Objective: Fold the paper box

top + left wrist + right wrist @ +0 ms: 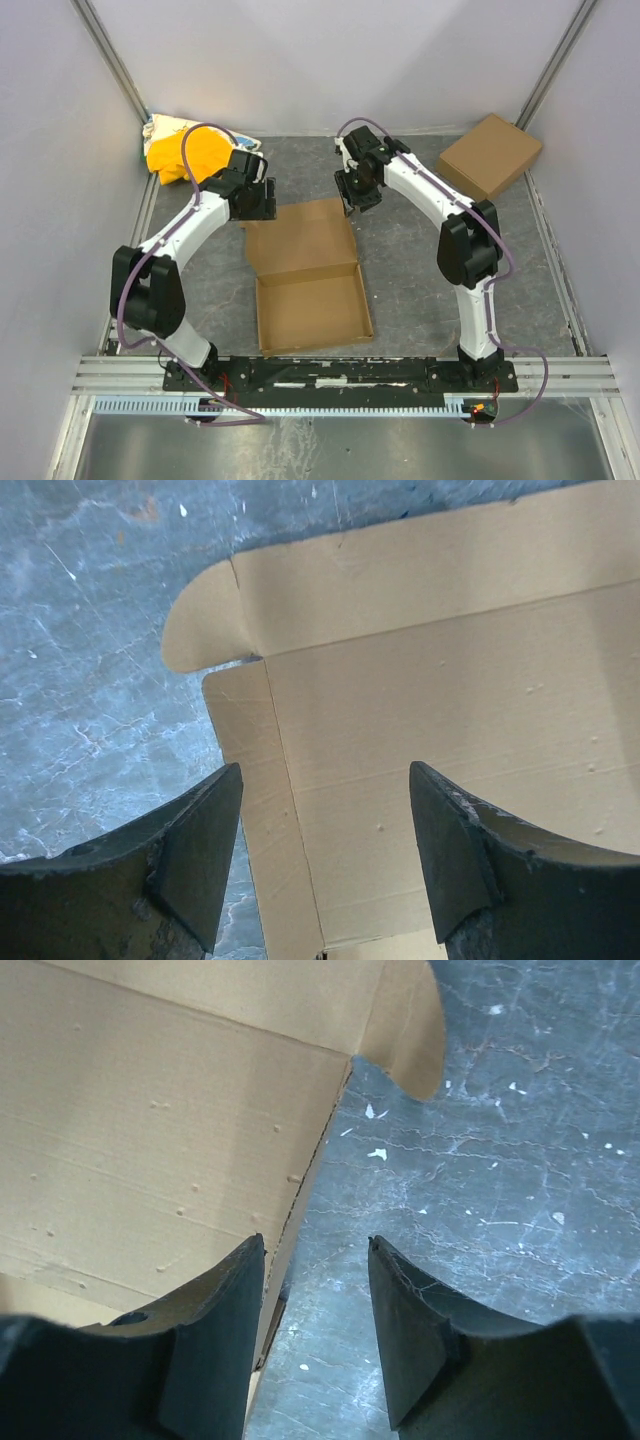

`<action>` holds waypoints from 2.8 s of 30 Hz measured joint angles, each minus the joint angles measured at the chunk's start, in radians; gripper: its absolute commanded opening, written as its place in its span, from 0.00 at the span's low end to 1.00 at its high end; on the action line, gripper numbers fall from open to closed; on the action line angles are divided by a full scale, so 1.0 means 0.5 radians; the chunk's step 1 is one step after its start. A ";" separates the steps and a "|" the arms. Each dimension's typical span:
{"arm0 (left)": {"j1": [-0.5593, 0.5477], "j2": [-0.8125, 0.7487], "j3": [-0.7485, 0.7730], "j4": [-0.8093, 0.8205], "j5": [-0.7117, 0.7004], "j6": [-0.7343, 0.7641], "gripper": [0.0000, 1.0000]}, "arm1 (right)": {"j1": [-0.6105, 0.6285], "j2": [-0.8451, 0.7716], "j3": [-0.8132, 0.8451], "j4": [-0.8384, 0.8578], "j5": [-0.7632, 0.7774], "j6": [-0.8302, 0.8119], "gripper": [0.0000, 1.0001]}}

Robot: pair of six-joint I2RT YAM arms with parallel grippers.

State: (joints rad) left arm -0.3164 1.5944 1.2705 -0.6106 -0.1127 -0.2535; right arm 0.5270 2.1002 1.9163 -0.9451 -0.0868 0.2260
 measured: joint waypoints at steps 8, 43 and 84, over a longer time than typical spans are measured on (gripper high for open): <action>0.006 0.098 -0.011 -0.076 0.021 0.018 0.73 | 0.001 0.122 0.069 -0.116 -0.067 -0.014 0.46; 0.006 -0.390 -0.152 0.488 0.185 0.017 0.72 | -0.045 -0.655 -0.873 0.758 0.609 0.232 0.02; 0.006 -0.444 -0.419 1.539 0.885 0.415 0.82 | -0.090 -1.794 -2.825 3.289 0.487 0.055 0.01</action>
State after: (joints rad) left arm -0.3134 1.3724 1.0611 0.1589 0.3298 -0.0460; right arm 0.4820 1.2030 0.5037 0.6994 0.1566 0.2535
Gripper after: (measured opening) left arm 0.802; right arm 0.026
